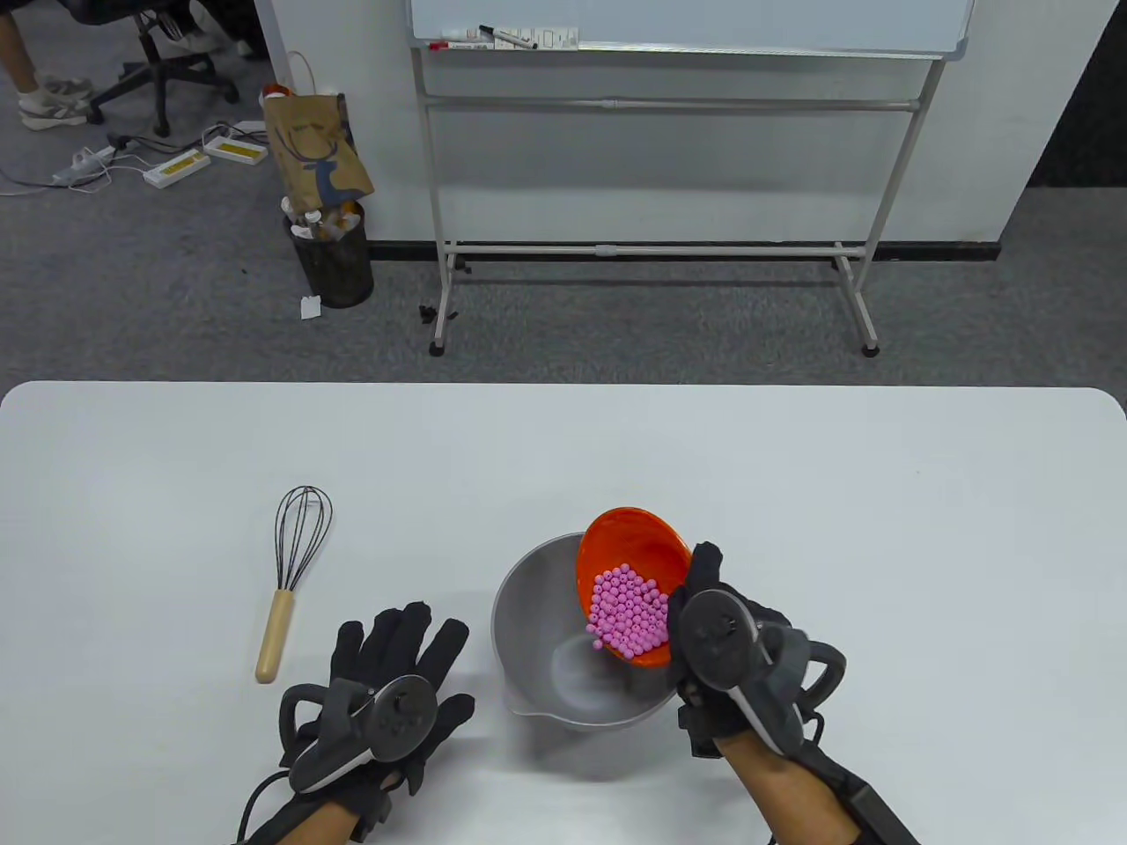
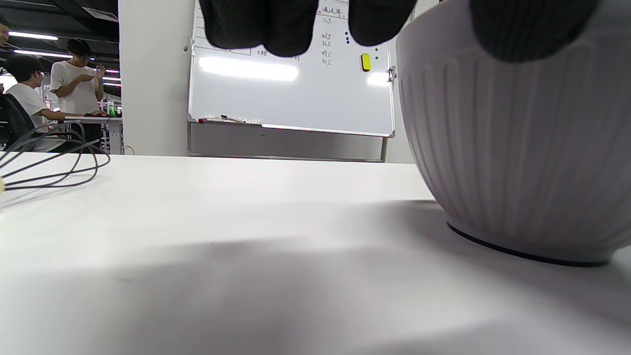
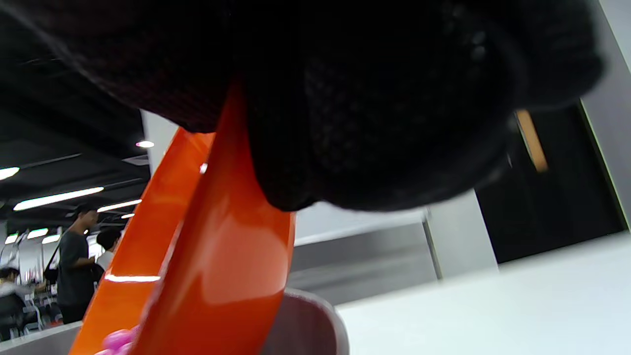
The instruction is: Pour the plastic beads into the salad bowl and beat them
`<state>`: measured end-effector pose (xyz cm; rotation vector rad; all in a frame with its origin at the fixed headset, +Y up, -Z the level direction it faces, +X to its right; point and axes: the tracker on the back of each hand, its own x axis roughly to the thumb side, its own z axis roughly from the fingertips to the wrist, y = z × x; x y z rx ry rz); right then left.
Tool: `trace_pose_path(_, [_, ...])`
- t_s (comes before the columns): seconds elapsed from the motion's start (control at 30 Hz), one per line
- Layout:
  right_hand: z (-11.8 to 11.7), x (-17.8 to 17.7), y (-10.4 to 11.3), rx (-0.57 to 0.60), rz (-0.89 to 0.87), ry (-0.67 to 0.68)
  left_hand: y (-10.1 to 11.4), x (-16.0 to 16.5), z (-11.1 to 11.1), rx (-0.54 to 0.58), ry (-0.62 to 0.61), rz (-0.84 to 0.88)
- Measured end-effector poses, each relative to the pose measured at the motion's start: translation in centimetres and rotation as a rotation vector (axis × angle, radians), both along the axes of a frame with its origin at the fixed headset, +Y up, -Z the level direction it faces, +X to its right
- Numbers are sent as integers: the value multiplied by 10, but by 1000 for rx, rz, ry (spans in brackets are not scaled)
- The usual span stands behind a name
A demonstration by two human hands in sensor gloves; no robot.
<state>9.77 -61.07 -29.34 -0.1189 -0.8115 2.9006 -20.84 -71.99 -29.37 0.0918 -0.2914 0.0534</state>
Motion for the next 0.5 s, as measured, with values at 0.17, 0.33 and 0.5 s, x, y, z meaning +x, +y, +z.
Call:
trace_pose_path(0.17, [13,-25,-7,148,253,10,-1,0,0,-3,-3,-5])
trace_pose_path(0.33, [23,-34,-14,251,400,19,-1,1,0,-2,-4,-5])
trace_pose_path(0.5, [29,-36,-17,291,447,36,-1,1,0,-1,-6,-7])
